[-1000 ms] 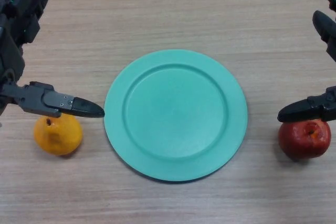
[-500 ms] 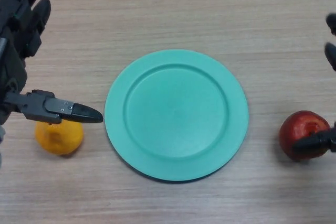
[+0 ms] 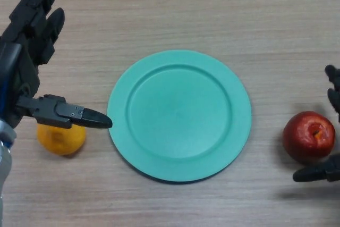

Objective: Pick up the red apple and place it on the plate

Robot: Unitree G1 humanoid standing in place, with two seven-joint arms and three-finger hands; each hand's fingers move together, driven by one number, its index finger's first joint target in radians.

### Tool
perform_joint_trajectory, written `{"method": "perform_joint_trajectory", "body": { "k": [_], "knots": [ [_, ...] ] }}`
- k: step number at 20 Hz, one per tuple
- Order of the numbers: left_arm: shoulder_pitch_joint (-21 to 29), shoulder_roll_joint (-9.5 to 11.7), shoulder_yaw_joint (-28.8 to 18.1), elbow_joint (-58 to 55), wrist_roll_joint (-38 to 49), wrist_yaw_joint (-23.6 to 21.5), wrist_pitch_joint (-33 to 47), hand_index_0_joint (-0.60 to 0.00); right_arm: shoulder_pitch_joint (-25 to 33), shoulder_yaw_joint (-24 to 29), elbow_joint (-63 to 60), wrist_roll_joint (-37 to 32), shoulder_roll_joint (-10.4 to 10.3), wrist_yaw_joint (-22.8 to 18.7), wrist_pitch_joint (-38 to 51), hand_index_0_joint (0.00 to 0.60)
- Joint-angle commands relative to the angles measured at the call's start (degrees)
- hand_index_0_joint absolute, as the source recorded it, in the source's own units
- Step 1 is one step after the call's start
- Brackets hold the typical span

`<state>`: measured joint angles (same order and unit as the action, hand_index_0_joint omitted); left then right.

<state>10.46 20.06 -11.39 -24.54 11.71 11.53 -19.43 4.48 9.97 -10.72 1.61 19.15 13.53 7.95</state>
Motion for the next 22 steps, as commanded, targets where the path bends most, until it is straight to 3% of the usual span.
{"method": "perform_joint_trajectory", "body": {
  "k": [1,3,8,10,11,13,15,16,17,19,22],
  "knots": [
    [2.4,2.5,-3.1,-2.5,-1.6,0.4,7.0,0.0,3.0,2.2,-0.1,1.8,2.2,-4.5,11.3,0.399],
    [2.6,2.6,-3.4,-1.7,-1.4,0.6,7.3,0.0,5.5,0.2,-7.8,8.7,3.0,-9.6,16.9,0.6],
    [2.1,2.8,-4.2,-0.7,-1.5,-0.4,9.1,0.0,7.0,0.0,-11.1,16.7,5.3,-12.5,20.3,0.6],
    [2.1,3.0,-4.5,-0.9,-1.2,-0.4,9.0,0.0,7.8,0.0,-4.2,12.8,4.2,-10.5,14.3,0.6],
    [2.0,3.1,-4.8,-1.1,-0.8,-0.5,8.9,0.0,8.5,-1.0,2.1,9.4,2.7,-7.7,8.1,0.6],
    [2.0,3.1,-4.9,-1.5,-0.3,-0.9,8.5,0.0,11.4,-3.9,8.0,6.8,0.3,-5.9,0.1,0.6],
    [2.0,3.2,-5.0,-1.9,0.0,-0.9,8.4,0.0,15.4,-7.3,9.0,5.0,-2.3,-5.1,-4.6,0.6],
    [2.0,3.3,-5.0,-2.0,0.2,-0.7,8.1,0.0,16.8,-8.8,7.4,6.7,-2.5,-5.3,-3.2,0.6],
    [2.4,3.7,-5.4,-2.2,0.8,-0.3,7.6,0.0,19.4,-10.2,5.2,6.1,-5.0,-5.1,-5.4,0.6],
    [2.5,3.9,-6.0,-2.2,1.6,-0.3,7.6,0.0,21.9,-13.4,1.7,1.2,-7.5,-7.6,-9.8,0.6],
    [1.5,3.6,-6.1,-1.8,1.1,-0.4,9.3,0.0,23.2,-18.9,-4.6,-2.7,-8.1,-13.6,-11.1,0.6]
  ]
}}
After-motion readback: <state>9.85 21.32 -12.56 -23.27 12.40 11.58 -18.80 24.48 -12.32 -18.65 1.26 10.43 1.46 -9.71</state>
